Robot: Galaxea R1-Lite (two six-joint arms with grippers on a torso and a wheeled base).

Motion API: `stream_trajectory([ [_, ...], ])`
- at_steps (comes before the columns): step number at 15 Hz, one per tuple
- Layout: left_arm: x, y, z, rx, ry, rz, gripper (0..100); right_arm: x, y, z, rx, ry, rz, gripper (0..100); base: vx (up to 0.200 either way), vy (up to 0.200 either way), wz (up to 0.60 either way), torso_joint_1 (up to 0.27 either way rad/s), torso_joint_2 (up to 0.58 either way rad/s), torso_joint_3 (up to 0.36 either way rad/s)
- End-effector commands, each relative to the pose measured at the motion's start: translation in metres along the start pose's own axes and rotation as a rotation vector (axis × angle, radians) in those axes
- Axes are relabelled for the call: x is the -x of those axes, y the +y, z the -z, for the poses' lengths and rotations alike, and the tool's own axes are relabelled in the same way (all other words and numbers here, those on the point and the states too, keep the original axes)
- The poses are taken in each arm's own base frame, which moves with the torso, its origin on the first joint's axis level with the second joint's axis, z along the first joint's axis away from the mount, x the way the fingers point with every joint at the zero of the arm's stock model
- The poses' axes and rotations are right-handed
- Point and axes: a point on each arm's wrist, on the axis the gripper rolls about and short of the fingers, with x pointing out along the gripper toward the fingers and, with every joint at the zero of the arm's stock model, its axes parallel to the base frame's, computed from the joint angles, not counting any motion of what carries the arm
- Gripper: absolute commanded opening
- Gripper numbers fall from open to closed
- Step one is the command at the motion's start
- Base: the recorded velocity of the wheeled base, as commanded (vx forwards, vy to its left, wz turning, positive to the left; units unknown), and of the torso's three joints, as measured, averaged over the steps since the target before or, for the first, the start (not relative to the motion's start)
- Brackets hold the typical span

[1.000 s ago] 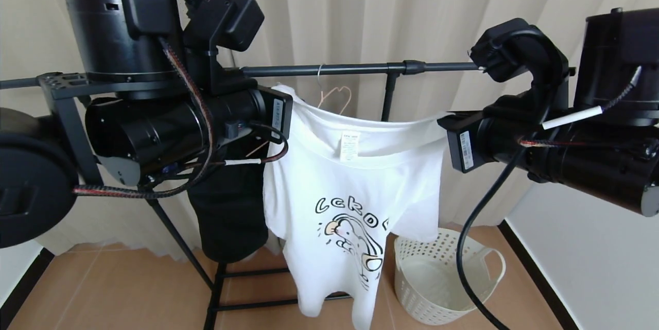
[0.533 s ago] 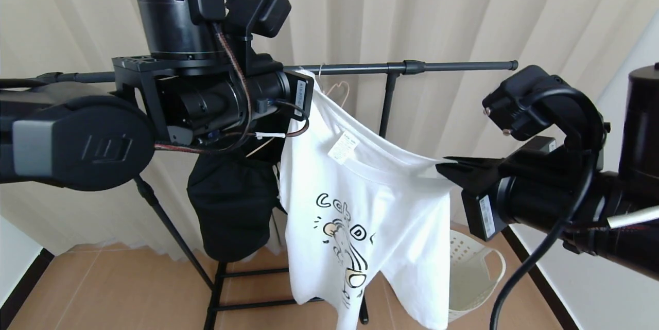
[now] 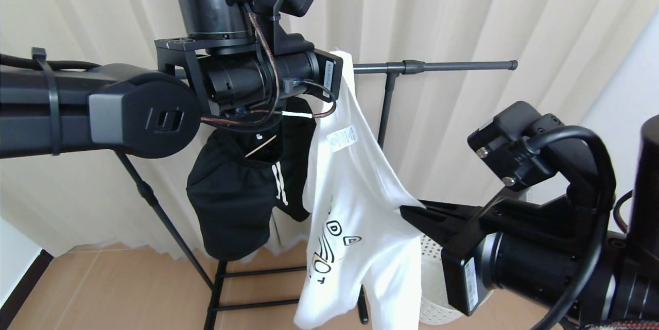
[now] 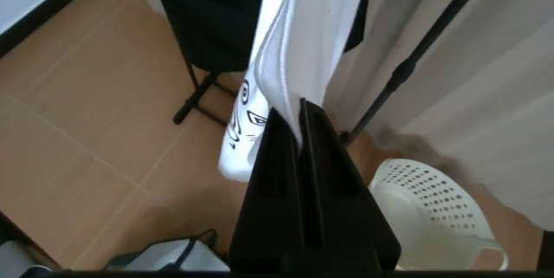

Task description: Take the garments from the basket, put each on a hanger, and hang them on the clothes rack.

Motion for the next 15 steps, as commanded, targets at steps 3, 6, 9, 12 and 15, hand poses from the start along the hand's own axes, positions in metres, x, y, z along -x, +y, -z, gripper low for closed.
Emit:
stream_trajectory([
  [3,-0.003,-0.001,-0.003,-0.001,-0.033,0.120,0,-0.027,0.038,0.001,-0.053,0.021,-0.052,0,0.000,0.000,0.00,0.000,0.00,0.000],
  [6,-0.002,-0.002,-0.004,0.005,-0.046,0.196,0,-0.040,0.047,-0.005,-0.104,-0.012,-0.006,0,0.000,0.000,0.00,0.000,0.00,0.000],
  [9,-0.002,-0.003,-0.003,0.010,-0.044,0.210,0,-0.036,0.044,-0.007,-0.169,-0.029,0.010,0,0.000,0.000,0.00,0.000,0.00,0.000],
  [12,-0.001,-0.001,-0.004,0.011,-0.042,0.192,0,-0.017,0.028,-0.010,-0.169,-0.053,0.036,0,0.000,0.000,0.00,0.000,0.00,0.000],
  [15,0.002,0.000,-0.006,0.016,-0.010,0.116,0,-0.010,0.012,-0.004,-0.125,-0.045,0.074,0,0.000,0.000,0.00,0.000,0.00,0.000],
])
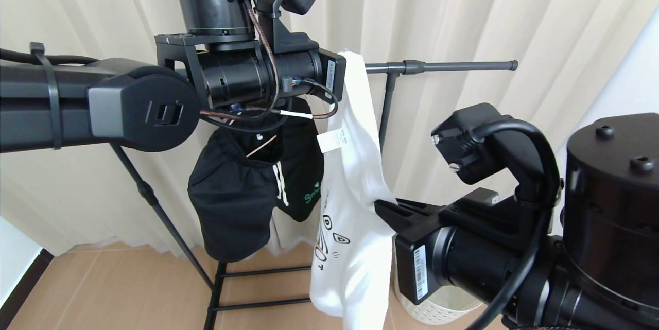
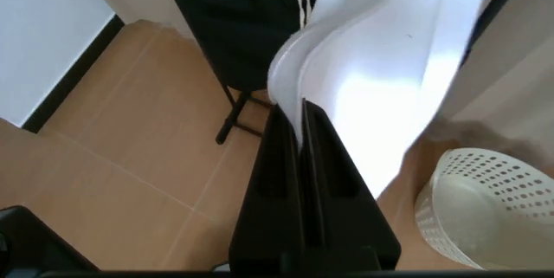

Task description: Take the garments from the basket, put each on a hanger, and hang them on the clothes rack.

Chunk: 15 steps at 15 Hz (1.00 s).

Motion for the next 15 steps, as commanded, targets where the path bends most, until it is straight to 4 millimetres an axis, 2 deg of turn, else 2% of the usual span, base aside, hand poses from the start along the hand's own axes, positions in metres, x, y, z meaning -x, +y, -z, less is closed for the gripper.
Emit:
stream_trajectory([
  [1,0.004,0.000,-0.003,0.000,0.014,-0.053,0,0.007,-0.021,-0.003,0.019,-0.016,0.050,0,0.000,0.000,0.00,0.000,0.00,0.000],
  [6,0.019,0.000,-0.006,0.013,0.137,-0.194,0,-0.011,-0.068,-0.014,0.061,-0.022,0.238,0,0.000,0.000,0.00,0.000,0.00,0.000],
  [9,0.041,-0.004,-0.010,0.023,0.255,-0.242,0,-0.025,-0.099,-0.021,0.056,-0.010,0.298,0,0.000,0.000,0.00,0.000,0.00,0.000],
  [10,0.045,-0.006,-0.012,0.025,0.267,-0.243,0,-0.028,-0.103,-0.023,0.054,-0.010,0.313,0,0.000,0.000,0.00,0.000,0.00,0.000],
  [13,0.059,-0.010,-0.010,0.049,0.335,-0.237,0,-0.049,-0.120,-0.035,0.027,-0.019,0.352,0,0.000,0.000,0.00,0.000,0.00,0.000],
  [15,0.073,-0.016,-0.001,0.069,0.393,-0.226,0,-0.077,-0.132,-0.049,0.005,-0.037,0.391,0,0.000,0.000,0.00,0.000,0.00,0.000],
])
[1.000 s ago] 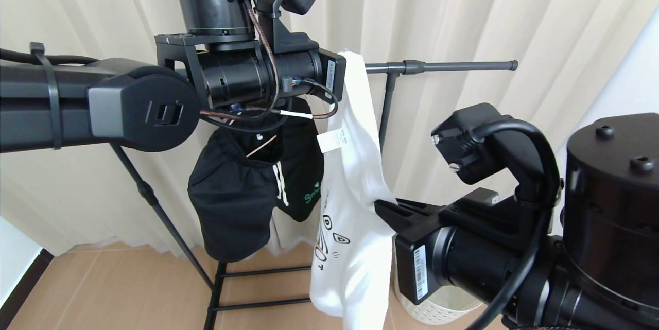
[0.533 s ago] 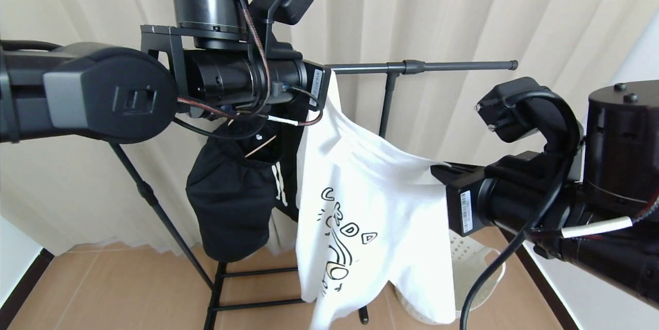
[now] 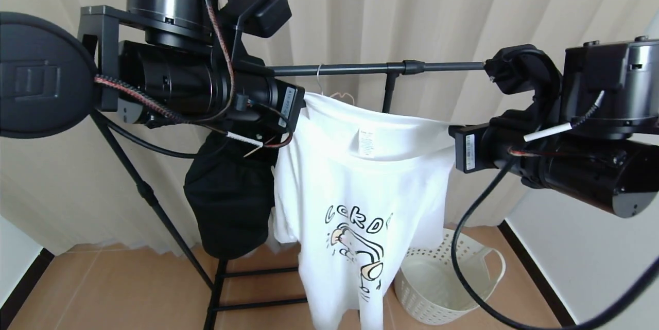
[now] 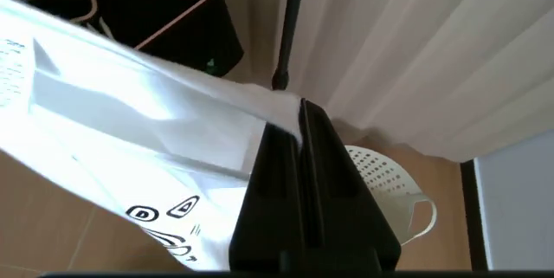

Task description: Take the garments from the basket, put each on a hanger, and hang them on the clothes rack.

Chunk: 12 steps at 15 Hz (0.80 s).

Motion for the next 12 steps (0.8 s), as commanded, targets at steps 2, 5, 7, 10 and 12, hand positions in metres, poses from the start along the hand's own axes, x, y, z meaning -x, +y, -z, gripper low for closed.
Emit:
stream_trajectory([
  [2,0.016,-0.009,0.025,-0.005,0.079,0.029,0,-0.051,0.007,-0.013,-0.023,-0.005,0.041,0,0.000,0.000,0.00,0.000,0.00,0.000],
  [5,0.021,-0.028,0.048,-0.009,0.150,0.090,0,-0.074,0.017,-0.021,-0.059,-0.025,0.040,0,0.000,0.000,0.00,0.000,0.00,0.000],
  [7,0.023,-0.052,0.059,0.030,0.193,0.159,0,-0.091,0.024,-0.023,-0.085,-0.034,0.037,0,0.000,0.000,0.00,0.000,0.00,0.000],
  [10,0.023,-0.081,0.057,0.115,0.200,0.234,0,-0.092,0.042,-0.026,-0.122,-0.049,-0.005,0,0.000,0.000,0.00,0.000,0.00,0.000],
  [12,0.020,-0.092,0.051,0.168,0.195,0.260,0,-0.087,0.052,-0.027,-0.126,-0.052,-0.032,0,0.000,0.000,0.00,0.000,0.00,0.000],
])
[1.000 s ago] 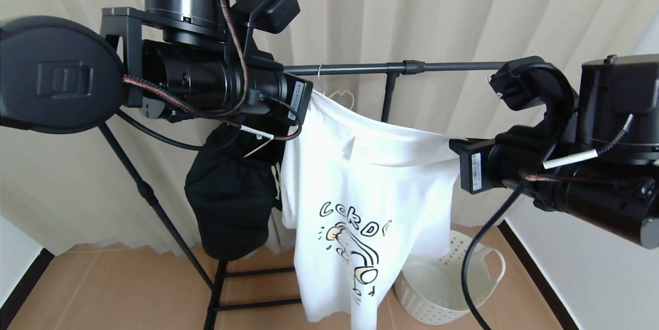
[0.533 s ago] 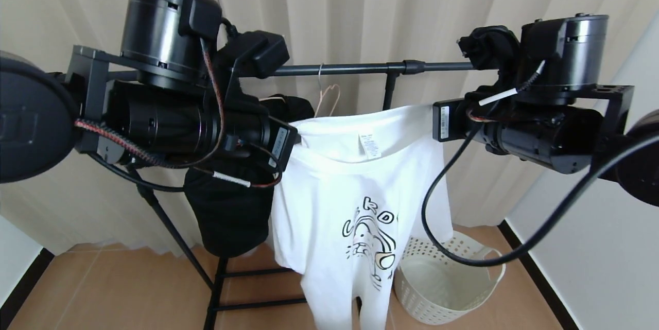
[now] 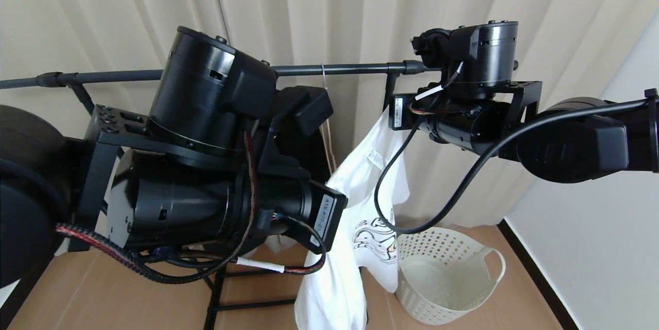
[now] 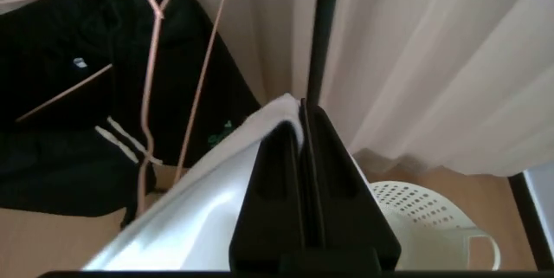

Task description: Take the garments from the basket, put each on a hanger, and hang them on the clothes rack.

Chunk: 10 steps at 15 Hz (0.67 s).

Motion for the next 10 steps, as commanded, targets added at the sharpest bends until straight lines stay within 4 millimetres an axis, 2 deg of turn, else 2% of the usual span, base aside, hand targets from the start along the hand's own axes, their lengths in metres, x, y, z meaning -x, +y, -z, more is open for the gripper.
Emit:
stream_trajectory([
  [1,-0.013,-0.020,-0.005,0.038,-0.020,0.054,0,0.005,0.017,0.004,-0.006,0.005,-0.044,0,0.000,0.000,0.00,0.000,0.00,0.000],
  [6,-0.021,-0.037,-0.006,0.092,-0.056,0.107,0,0.012,0.028,0.001,-0.018,-0.020,-0.082,0,0.000,0.000,0.00,0.000,0.00,0.000],
  [10,-0.020,-0.031,-0.004,0.099,-0.061,0.038,0,0.017,0.024,-0.004,-0.025,-0.034,-0.071,0,0.000,0.000,0.00,0.000,0.00,0.000],
])
